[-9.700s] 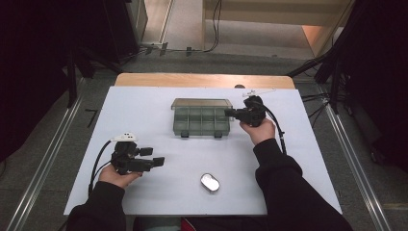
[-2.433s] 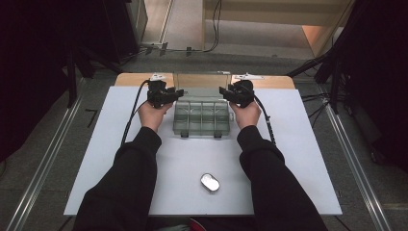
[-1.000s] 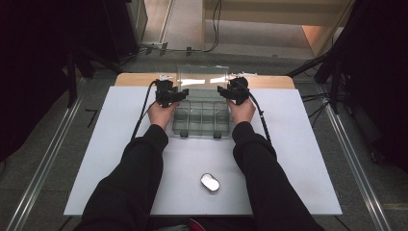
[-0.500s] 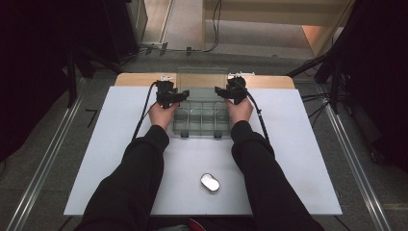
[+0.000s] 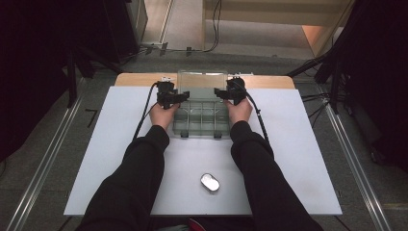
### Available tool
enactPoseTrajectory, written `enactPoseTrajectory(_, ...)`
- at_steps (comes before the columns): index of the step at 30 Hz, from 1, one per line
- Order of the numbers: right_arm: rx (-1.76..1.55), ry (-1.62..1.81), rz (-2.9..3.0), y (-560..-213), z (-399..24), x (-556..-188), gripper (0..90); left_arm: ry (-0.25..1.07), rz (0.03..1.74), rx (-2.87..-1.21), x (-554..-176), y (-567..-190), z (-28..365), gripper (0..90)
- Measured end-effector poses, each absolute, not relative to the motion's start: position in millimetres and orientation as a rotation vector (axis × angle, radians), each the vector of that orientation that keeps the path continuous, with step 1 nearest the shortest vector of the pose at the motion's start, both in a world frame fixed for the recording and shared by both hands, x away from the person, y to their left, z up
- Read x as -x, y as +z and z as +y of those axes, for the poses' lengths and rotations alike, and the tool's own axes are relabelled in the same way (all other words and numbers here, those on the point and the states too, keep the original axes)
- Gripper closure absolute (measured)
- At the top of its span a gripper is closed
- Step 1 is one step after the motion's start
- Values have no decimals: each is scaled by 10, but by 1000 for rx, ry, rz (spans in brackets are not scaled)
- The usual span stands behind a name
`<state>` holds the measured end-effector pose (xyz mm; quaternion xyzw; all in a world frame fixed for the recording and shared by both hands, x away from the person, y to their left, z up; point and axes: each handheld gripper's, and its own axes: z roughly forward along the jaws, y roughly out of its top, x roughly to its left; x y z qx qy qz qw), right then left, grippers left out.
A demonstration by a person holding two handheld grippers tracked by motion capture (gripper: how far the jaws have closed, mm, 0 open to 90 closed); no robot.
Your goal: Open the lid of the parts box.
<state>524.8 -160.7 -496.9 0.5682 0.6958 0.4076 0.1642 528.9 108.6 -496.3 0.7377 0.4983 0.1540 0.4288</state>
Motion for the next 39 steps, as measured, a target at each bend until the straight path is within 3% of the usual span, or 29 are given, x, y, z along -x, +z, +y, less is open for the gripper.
enactPoseTrajectory(15,-1641,1097,1995,-4983,-1581,-5257,310,338,1266,-1838,-5310,-5005,1106,320)
enactPoseTrajectory(26,-1613,1125,2029,-4832,-1582,-5152,303,314,1268,-1836,-5285,-4900,1155,319)
enactPoseTrajectory(39,-1582,1286,2121,-4704,-1728,-4830,256,123,1206,-1856,-5149,-4637,1240,253)
